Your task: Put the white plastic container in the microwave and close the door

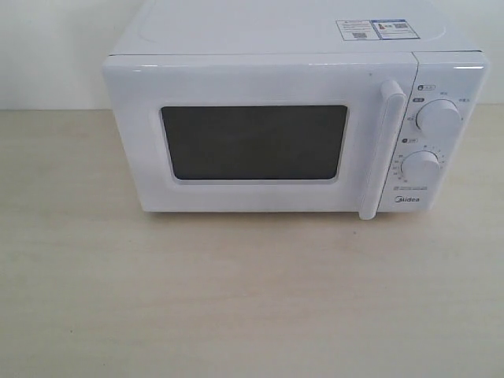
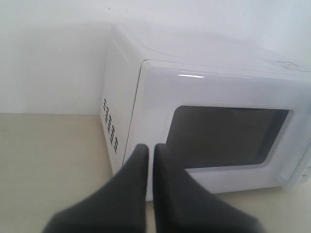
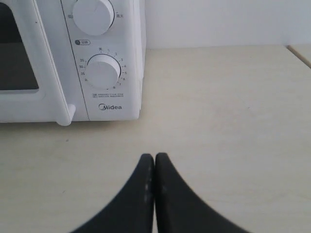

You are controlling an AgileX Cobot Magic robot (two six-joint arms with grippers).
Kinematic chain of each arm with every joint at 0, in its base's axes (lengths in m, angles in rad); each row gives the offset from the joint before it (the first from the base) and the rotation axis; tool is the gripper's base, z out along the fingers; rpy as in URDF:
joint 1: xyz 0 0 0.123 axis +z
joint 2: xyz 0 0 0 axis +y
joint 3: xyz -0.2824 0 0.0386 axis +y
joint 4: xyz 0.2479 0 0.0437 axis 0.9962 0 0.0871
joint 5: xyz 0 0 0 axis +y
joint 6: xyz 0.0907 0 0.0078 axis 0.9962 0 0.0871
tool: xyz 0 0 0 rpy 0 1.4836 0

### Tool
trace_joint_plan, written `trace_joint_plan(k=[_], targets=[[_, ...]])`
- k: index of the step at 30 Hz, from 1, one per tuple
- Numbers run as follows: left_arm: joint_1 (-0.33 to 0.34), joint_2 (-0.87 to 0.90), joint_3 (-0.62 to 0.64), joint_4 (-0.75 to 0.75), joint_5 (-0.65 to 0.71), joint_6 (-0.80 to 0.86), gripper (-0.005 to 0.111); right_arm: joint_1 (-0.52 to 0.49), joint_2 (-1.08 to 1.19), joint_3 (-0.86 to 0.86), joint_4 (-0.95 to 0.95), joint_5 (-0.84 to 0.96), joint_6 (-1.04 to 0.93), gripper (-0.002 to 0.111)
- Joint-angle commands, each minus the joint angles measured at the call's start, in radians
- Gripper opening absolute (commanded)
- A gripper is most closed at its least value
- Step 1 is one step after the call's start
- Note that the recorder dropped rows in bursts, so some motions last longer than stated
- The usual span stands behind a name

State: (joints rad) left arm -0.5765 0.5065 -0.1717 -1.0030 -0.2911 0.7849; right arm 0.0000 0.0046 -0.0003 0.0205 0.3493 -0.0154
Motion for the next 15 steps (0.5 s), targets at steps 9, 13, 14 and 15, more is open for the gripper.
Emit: trace_joint_plan(k=[9, 13, 14, 15], targets=[[-0.004, -0.001, 0.002, -0.006, -0.005, -0.007, 0.004, -0.001, -0.005, 0.000, -0.005, -0.002, 0.003, 0.000], [-0.004, -0.001, 0.002, 0.000, -0.030, 0.058, 0.004, 0.000, -0.005, 0.000, -0.005, -0.002, 0.005, 0.000], [-0.002, -0.004, 0.002, 0.000, -0.033, 0.094, 0.004, 0.000, -0.005, 0.000, -0.005, -0.002, 0.005, 0.000], [0.006, -0.012, 0.002, 0.000, -0.033, 0.123, 0.004, 0.000, -0.005, 0.000, -0.005, -0.002, 0.005, 0.000]])
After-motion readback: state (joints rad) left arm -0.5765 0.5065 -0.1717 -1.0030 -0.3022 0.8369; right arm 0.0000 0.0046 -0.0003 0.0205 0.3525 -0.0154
